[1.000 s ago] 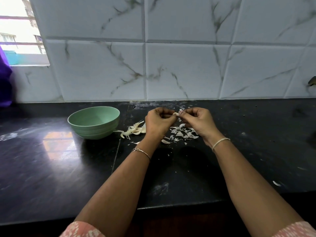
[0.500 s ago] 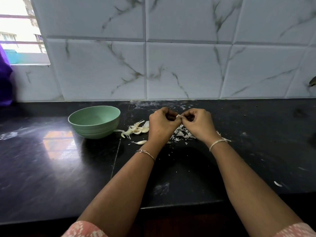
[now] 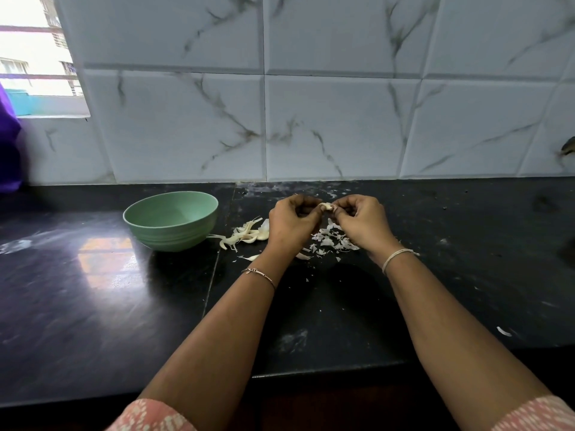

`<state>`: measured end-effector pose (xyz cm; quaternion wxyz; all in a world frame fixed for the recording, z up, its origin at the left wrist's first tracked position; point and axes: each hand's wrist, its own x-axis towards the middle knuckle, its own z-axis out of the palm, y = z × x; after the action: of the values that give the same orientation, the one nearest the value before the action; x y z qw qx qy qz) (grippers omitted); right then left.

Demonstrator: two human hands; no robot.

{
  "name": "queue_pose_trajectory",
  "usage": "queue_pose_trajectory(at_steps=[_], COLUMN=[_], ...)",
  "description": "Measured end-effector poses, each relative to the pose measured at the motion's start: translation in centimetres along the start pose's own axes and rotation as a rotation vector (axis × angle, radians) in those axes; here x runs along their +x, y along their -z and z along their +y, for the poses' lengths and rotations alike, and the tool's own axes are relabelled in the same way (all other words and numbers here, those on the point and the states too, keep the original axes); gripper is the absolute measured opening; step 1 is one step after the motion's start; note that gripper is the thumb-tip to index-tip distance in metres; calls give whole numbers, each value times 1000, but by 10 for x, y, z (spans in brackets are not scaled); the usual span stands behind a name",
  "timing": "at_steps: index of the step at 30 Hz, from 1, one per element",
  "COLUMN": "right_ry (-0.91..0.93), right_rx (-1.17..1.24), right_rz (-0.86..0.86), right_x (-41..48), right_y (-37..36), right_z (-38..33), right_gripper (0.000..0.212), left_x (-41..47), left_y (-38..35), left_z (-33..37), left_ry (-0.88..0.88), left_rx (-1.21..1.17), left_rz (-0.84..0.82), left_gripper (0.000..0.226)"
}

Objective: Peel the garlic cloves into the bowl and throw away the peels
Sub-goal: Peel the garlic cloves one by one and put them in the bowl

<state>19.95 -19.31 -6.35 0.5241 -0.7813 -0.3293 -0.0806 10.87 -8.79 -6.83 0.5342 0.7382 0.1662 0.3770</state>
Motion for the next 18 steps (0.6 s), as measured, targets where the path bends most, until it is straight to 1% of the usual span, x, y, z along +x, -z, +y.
queue_pose_trajectory(at_steps=[3, 5, 8, 13, 16, 18], right_ry=[8, 60, 152, 260, 270, 232], right_rx=[0, -81, -222, -269, -283, -295], right_rz=[20, 39, 44, 13, 3, 56], right_x=[-1, -2, -5, -7, -7, -5], right_y=[0, 0, 1, 0, 2, 6], right_z=[0, 0, -2, -3, -3, -1], right_gripper=[7, 8, 8, 6, 6, 8], left_x=[-1, 1, 2, 2, 0, -1], left_y=[-1, -2, -3, -3, -2, -1], left_z=[-1, -4, -5, -7, -4, -2], left_ry=[-4, 18, 72, 104, 155, 202], left_rx=[23, 13, -60, -143, -255, -349], left_rz=[-10, -19, -62, -95, -119, -143], left_gripper=[8, 13, 17, 32, 30, 28])
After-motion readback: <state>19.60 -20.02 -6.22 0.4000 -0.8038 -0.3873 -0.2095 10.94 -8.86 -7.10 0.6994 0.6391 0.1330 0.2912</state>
